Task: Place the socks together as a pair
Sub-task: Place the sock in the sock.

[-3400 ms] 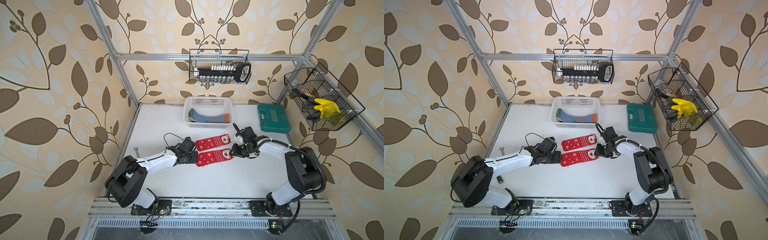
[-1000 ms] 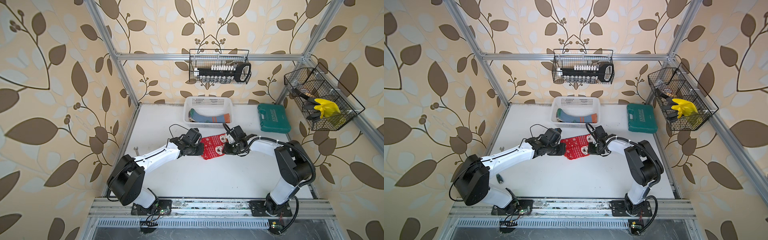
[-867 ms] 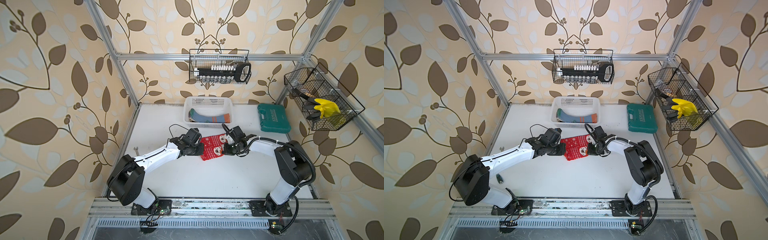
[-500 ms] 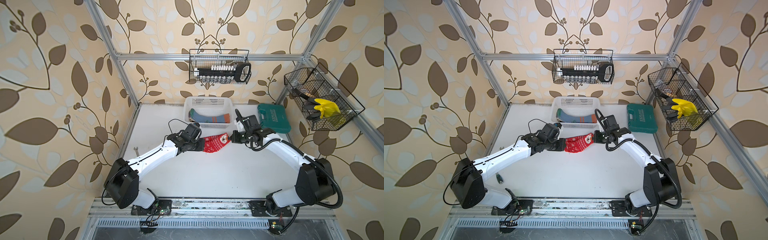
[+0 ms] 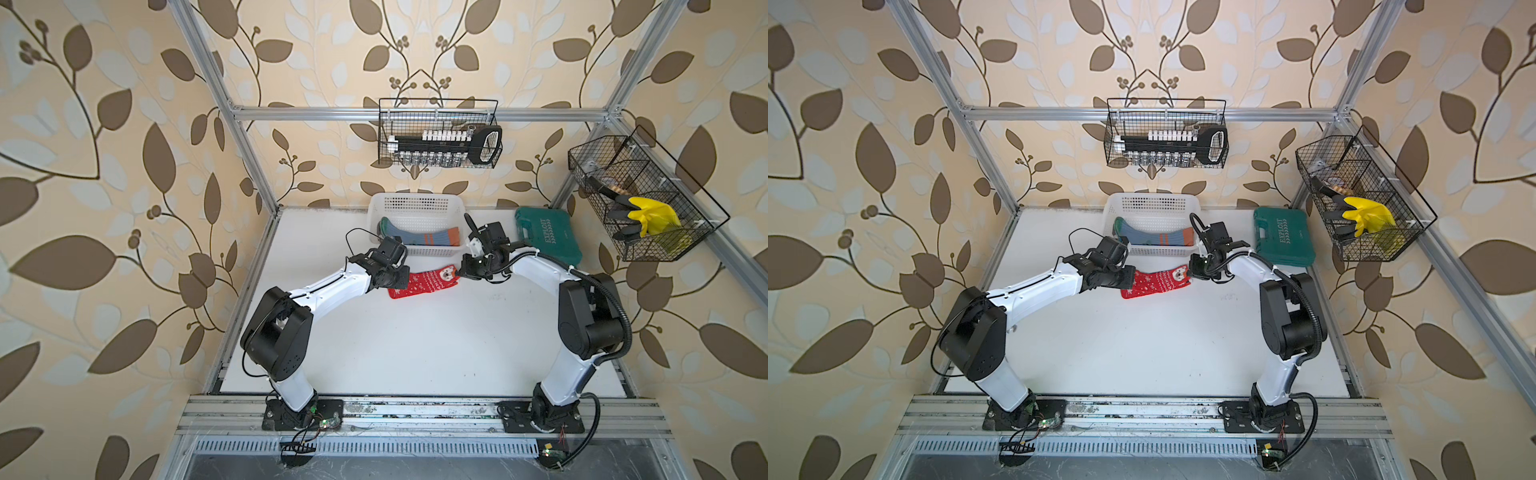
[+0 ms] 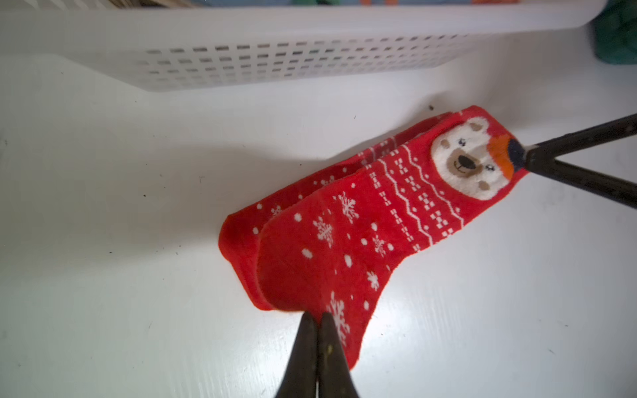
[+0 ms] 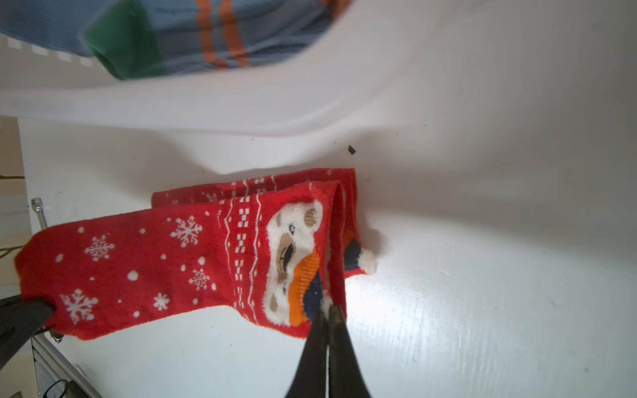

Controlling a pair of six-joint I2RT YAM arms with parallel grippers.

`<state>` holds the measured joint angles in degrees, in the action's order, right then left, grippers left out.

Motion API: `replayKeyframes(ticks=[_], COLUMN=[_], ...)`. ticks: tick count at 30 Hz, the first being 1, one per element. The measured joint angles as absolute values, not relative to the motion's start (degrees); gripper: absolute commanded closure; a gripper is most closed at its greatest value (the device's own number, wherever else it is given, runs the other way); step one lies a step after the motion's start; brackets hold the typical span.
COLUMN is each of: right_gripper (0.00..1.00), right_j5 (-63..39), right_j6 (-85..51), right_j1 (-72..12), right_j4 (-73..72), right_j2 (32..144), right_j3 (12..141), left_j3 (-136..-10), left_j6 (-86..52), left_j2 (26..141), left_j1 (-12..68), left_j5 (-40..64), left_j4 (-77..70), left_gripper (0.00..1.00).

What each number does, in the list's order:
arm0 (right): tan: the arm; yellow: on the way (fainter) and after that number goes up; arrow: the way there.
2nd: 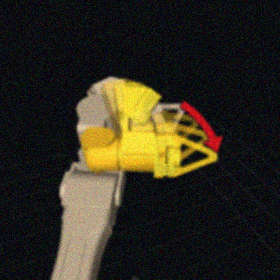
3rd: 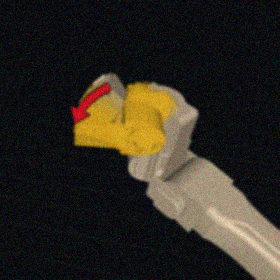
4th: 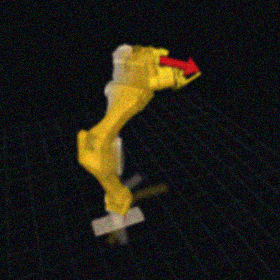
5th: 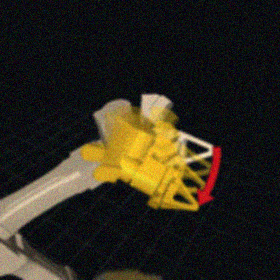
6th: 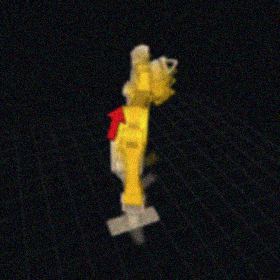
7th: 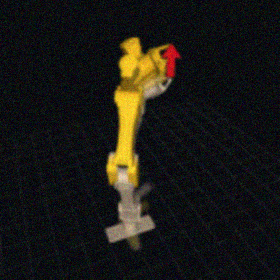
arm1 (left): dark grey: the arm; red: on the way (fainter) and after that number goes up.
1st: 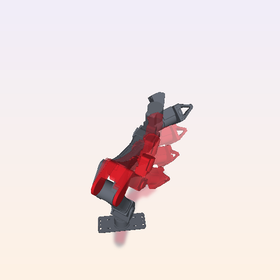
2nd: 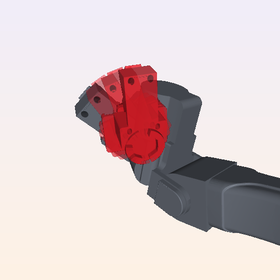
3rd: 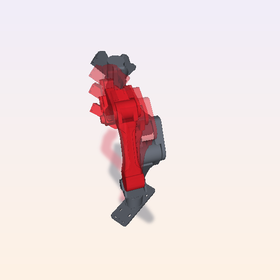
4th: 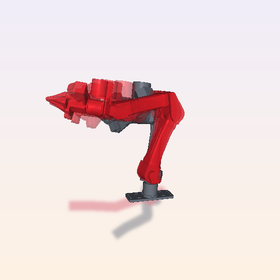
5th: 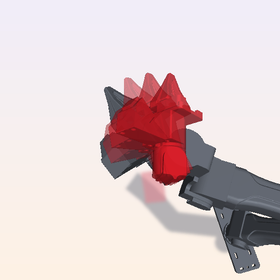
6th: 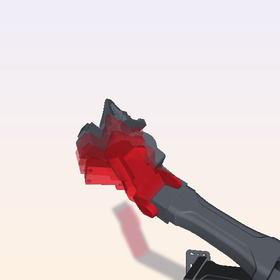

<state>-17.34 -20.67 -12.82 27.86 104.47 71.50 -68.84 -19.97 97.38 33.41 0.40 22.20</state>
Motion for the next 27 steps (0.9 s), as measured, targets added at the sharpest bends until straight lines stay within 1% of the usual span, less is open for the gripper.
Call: replayKeyframes(ticks=[5, 10, 16, 22, 24, 25, 27], right_gripper=[1.0, 1.0, 1.0, 1.0, 0.92, 0.91, 0.94], right_j5=[-17.37, -17.37, -17.39, -17.45, -17.58, -17.63, -17.5], right_j6=[-20.67, -20.67, -20.69, -20.69, -20.71, -20.69, -20.29], right_j1=[-12.6, -12.47, -12.4, -12.23, -12.23, -12.23, -12.14], right_j4=[27.03, 26.57, 27.03, 25.34, 25.3, 25.39, 23.88], right_j2=[106.98, 106.85, 106.59, 108.6, 110.24, 111.37, 111.96], right_j3=[72.05, 72.07, 73.63, 76.77, 76.77, 76.77, 76.75], left_j3=[-68.84, -68.75, -66.74, -66.94, -67.46, -67.7, -67.72], left_j6=[-18.04, -17.5, -16.64, -16.51, -16.51, -16.45, -16.73], left_j2=[100.9, 100.16, 96.66, 99.92, 102.41, 103.77, 105.47], left_j1=[33.26, 32.91, 31.73, 29.15, 28.86, 28.84, 28.84], left_j5=[-2.13, -3.77, -4.58, -4.93, -4.97, -4.95, -4.84], left_j4=[21.06, 20.1, 17.28, 15.14, 15.31, 15.44, 16.1], left_gripper=[1.0, 1.0, 1.0, 1.0, 0.9, 0.87, 0.9])
